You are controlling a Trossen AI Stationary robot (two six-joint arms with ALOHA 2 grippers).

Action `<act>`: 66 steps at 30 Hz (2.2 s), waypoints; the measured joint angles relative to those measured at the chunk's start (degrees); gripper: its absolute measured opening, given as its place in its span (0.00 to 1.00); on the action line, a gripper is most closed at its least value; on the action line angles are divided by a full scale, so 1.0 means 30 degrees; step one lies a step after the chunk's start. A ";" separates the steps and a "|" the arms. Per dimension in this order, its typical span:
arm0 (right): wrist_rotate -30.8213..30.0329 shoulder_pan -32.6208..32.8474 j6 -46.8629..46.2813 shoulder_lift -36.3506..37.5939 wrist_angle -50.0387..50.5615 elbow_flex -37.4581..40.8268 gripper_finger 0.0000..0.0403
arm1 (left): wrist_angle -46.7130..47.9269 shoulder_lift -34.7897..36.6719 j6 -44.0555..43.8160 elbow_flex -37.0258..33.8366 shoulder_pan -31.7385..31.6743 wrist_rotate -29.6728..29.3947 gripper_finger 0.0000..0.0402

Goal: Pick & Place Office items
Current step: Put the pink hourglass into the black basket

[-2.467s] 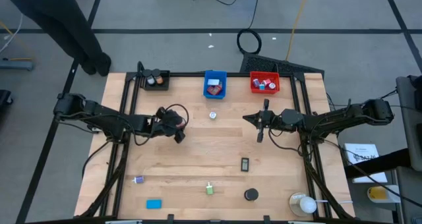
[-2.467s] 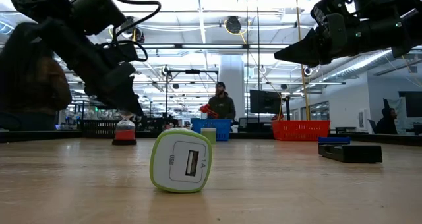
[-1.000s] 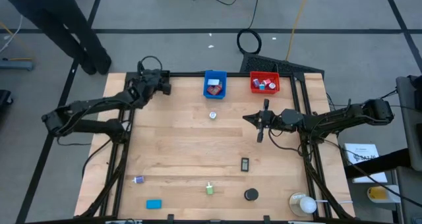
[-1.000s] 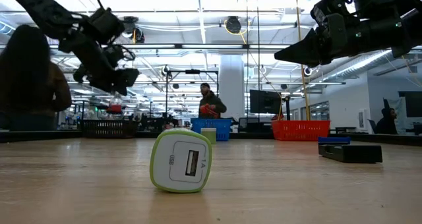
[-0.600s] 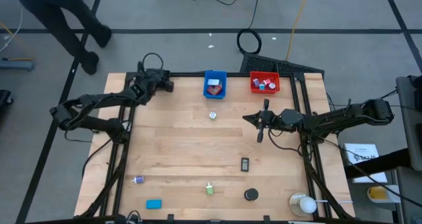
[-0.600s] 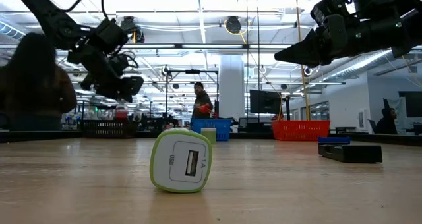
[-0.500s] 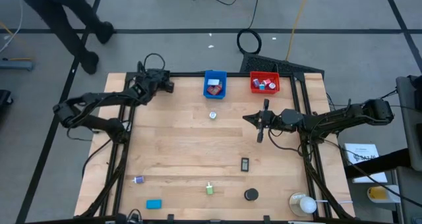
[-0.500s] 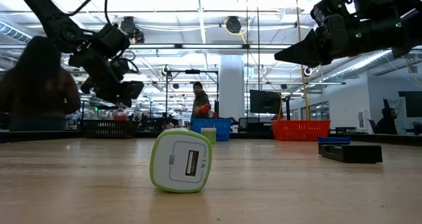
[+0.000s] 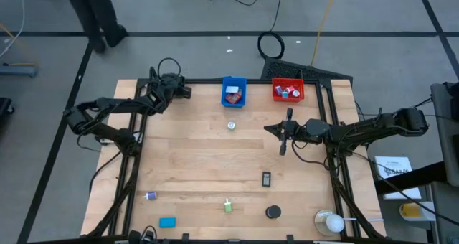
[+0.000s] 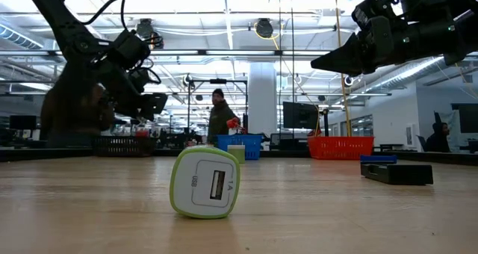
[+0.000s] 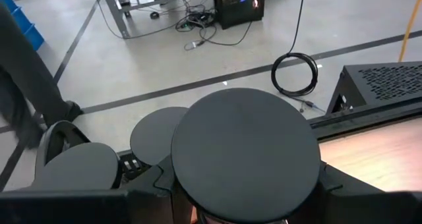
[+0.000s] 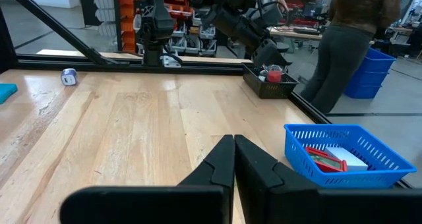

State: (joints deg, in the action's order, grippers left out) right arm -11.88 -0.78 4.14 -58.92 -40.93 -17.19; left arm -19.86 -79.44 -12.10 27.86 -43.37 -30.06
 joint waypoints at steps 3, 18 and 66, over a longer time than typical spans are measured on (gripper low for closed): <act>0.0000 0.0000 0.0000 0.0000 0.0000 0.0000 0.01 | 0.0172 0.0148 0.0140 0.0000 0.0107 0.0008 0.42; 0.0000 0.0000 0.0000 0.0000 0.0000 0.0000 0.01 | 0.4053 0.3234 -0.1498 -0.0069 0.0106 0.0079 0.42; 0.0000 0.0000 0.0000 0.0000 0.0000 0.0001 0.01 | -0.2834 0.3377 -0.1530 -0.3920 0.0192 0.0029 0.48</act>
State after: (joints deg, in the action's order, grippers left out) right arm -11.88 -0.78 4.14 -58.92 -40.93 -17.19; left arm -28.36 -69.31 -16.69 16.10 -42.79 -29.97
